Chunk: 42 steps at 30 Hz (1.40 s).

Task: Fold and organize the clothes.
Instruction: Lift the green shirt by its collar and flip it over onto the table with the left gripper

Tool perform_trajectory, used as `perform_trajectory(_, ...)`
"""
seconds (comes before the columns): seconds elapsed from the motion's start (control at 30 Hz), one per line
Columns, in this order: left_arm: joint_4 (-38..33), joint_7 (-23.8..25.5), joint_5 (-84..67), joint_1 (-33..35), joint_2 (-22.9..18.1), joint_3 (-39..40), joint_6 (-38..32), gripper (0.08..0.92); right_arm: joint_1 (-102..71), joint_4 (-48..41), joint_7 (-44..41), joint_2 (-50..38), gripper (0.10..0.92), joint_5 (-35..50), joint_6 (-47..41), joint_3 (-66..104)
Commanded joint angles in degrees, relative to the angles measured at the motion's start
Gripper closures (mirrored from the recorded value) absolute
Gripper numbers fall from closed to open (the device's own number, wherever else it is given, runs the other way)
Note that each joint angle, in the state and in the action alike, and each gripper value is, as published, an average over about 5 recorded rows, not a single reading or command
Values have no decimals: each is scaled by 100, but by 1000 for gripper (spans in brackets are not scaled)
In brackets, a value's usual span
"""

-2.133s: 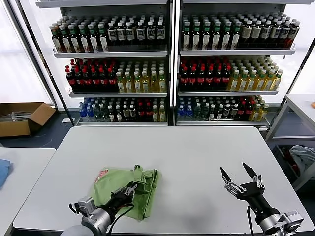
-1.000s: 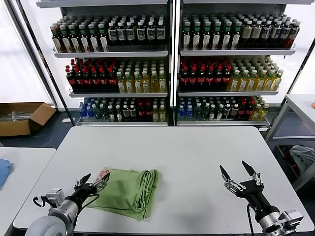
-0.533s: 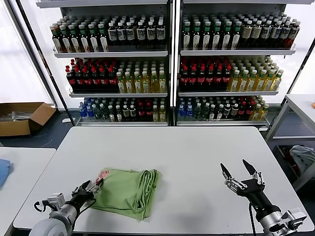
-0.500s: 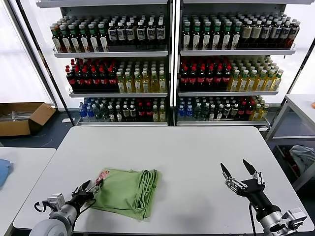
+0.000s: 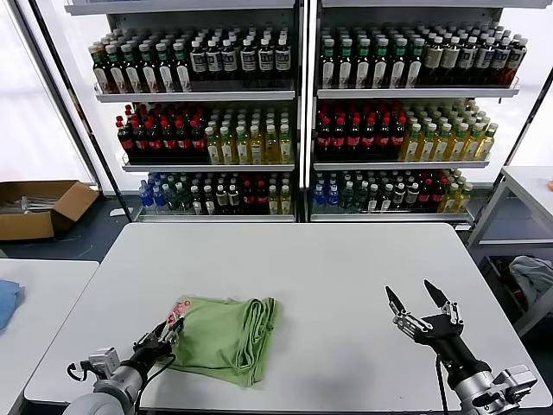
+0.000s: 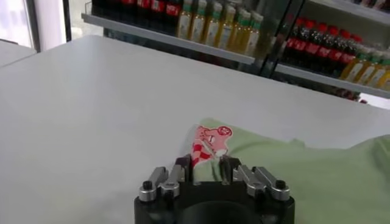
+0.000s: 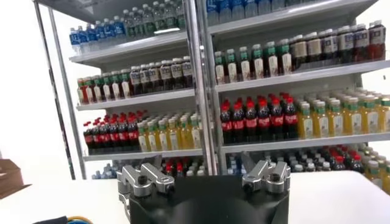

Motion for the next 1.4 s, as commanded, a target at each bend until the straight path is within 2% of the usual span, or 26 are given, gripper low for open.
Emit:
perform_trajectory(0.03,-62,72,75,40,-85,26,-23,627,24,-3,12,1,203,15,-13,-32)
perform_trajectory(0.23,-45,69,108,35,-20,-105,-182,785,10,41,9,-30,203,29,-17,29)
perform_trajectory(0.37,-77,67,-47,5,63,-526,-235,872,-11,58,4,-51,203,53,-21,100)
perform_trajectory(0.73,-22,-17,-1002,97,420,-2918,-95,885,46,0,3,-45,203,88,-18,107)
perform_trajectory(0.93,376,-55,-1208,183,1027,-3831,19,885,49,-23,-5,-74,203,122,-10,120)
perform_trajectory(1.07,352,-142,-1289,155,1356,-4001,136,885,49,-35,-18,-74,203,148,5,131)
perform_trajectory(1.17,66,-219,-1278,110,1371,-3957,250,885,37,-33,-30,-58,203,170,20,162)
perform_trajectory(1.27,-345,-336,-1216,126,1210,-3747,356,885,-27,-25,-41,-40,203,217,50,240)
perform_trajectory(1.4,-1005,-546,-987,230,773,-3195,450,885,-188,-26,-73,-14,203,242,122,329)
